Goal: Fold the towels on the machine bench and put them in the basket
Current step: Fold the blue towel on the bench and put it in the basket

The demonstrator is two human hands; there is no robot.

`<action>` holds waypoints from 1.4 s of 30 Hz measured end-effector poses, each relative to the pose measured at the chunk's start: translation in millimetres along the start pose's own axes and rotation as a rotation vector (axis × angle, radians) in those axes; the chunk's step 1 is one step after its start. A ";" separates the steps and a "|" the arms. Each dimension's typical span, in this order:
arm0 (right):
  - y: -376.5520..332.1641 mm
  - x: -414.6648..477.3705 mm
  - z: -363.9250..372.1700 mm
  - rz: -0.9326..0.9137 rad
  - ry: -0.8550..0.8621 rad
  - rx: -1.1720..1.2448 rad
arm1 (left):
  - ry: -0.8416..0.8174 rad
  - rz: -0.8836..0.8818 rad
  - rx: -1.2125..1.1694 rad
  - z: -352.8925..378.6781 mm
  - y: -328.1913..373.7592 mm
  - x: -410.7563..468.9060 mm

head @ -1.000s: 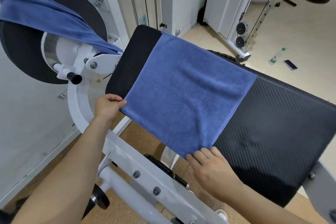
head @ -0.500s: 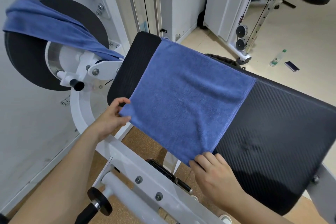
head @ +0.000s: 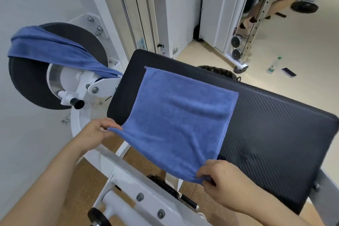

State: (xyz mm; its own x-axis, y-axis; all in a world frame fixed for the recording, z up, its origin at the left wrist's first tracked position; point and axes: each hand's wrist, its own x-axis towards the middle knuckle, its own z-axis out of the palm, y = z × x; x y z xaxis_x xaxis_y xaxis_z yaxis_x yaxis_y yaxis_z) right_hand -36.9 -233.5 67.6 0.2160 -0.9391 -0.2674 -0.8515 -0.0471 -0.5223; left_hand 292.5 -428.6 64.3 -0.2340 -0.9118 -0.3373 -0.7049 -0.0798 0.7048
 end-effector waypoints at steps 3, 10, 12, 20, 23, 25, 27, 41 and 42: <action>-3.6 7.7 -40.7 0.137 0.091 0.366 | 0.075 0.056 -0.233 -13.4 26.0 9.3; 14.2 45.8 -115.8 0.371 0.468 0.975 | 0.217 0.113 -0.587 3.9 110.8 73.8; 20.9 56.4 -119.7 0.418 0.576 0.904 | 0.281 0.121 -0.553 14.3 124.6 94.0; 36.5 81.8 -109.1 0.519 0.761 0.273 | 0.461 0.119 -0.252 43.0 132.7 128.7; 40.6 87.5 -105.9 0.507 0.782 0.168 | 0.507 0.107 -0.223 49.1 132.2 133.1; 43.0 89.3 -104.5 0.493 0.790 0.142 | 0.533 0.099 -0.218 52.0 130.6 136.0; 45.2 89.9 -104.0 0.479 0.797 0.121 | 0.556 0.101 -0.189 54.3 129.2 136.7; 47.1 91.7 -93.9 -0.059 0.859 -0.357 | 0.683 0.649 0.239 93.3 133.5 89.1; 46.1 91.9 -88.3 -0.162 0.782 -0.427 | 0.571 0.712 0.282 110.5 130.5 75.9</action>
State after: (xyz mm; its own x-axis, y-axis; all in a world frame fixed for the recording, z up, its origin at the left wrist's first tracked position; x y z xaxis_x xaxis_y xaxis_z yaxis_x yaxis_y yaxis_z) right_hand -98.5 -352.0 90.5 0.0949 -0.8659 0.4911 -0.9773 -0.1748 -0.1194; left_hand 108.8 -463.7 61.7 -0.3606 -0.7740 0.5205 -0.6761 0.6014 0.4258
